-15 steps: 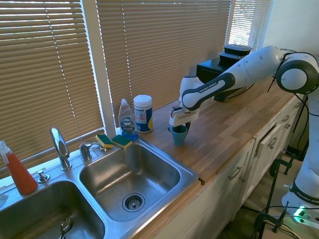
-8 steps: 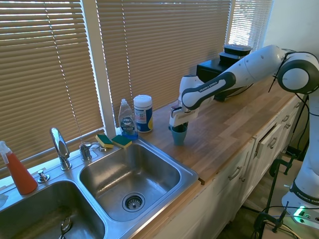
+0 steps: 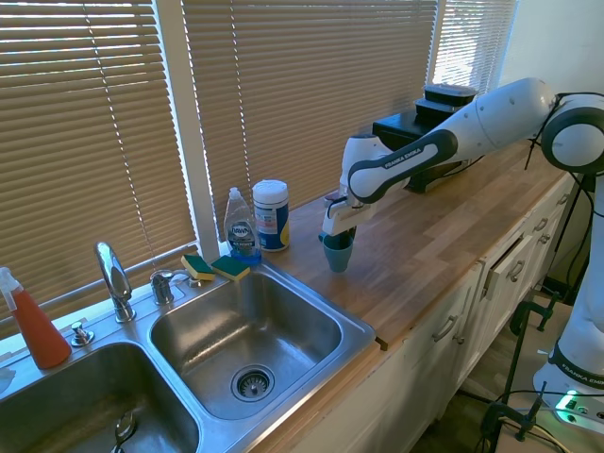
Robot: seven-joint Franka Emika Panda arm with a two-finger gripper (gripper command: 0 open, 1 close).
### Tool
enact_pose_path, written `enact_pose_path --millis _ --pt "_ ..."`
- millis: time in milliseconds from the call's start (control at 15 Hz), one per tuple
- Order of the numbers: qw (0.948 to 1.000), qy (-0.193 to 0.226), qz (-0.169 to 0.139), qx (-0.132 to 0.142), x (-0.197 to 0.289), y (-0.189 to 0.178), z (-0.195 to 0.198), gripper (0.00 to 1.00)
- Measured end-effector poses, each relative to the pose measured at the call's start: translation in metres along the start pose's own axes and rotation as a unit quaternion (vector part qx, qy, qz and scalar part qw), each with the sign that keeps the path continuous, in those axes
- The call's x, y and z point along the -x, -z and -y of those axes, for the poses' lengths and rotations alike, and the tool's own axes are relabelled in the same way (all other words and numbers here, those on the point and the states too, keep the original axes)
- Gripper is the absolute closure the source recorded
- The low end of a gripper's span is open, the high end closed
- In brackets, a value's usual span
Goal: Put the mug in the sink
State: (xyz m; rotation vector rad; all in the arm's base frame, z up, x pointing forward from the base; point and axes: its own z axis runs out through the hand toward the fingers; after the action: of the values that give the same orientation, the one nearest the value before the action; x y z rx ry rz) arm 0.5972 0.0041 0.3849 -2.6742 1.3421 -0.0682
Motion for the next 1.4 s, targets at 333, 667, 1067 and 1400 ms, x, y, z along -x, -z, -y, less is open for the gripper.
enact_pose_path --millis 333,667,1067,1400 --pt "0.9983 0.045 -0.034 -0.011 0.086 0.037 0.052 1.0" --pt "0.9955 0.088 -0.028 -0.02 0.164 0.05 0.125 1.0" --pt "0.9943 0.105 0.007 -0.015 0.17 0.035 0.182 1.0" --pt "0.9907 0.122 0.011 -0.059 0.167 -0.053 0.208 1.0"
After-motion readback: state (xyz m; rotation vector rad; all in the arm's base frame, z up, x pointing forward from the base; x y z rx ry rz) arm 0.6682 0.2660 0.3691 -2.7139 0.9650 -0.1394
